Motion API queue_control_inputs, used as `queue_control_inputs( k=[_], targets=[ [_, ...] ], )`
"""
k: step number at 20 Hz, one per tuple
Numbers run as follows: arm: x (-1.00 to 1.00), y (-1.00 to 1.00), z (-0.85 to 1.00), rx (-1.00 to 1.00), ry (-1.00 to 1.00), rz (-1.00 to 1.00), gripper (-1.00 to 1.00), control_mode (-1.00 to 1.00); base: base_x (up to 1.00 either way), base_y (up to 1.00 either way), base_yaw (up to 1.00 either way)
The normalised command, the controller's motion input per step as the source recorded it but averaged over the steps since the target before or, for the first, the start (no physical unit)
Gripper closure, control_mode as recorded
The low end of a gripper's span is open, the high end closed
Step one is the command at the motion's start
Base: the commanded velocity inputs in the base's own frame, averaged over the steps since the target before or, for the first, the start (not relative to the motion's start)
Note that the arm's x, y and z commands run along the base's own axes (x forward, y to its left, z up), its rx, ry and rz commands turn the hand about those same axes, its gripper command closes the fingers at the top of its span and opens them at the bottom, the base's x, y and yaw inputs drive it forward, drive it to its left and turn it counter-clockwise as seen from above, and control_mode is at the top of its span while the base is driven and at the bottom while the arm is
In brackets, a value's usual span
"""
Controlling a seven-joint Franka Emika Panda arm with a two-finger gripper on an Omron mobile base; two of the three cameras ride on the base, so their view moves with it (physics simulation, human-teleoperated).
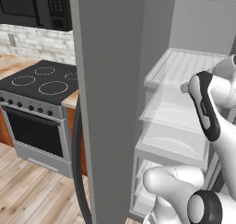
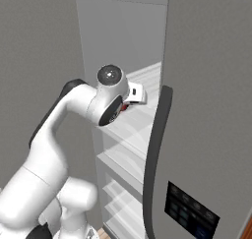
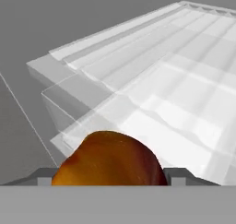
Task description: Retrieve the mango and peach from the fridge and place them into the bowl on the dining table.
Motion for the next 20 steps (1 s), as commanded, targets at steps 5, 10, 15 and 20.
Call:
queue_control_inputs(
  k=[5,10,15,20],
  targets=[
    [-0.37,0.0,0.0,-0.02,0.0,0.0,1.0,1.0,-0.5,0.0,0.02],
    [0.0,0.0,0.0,0.0,0.0,0.0,1.0,1.0,-0.86,0.0,0.21],
    [0.0,0.0,0.0,0.0,0.0,0.0,1.0,1.0,-0.81,0.0,0.37],
    [0.0,0.0,0.0,0.0,0.0,0.0,1.0,1.0,-0.54,-0.05,0.7]
  ],
)
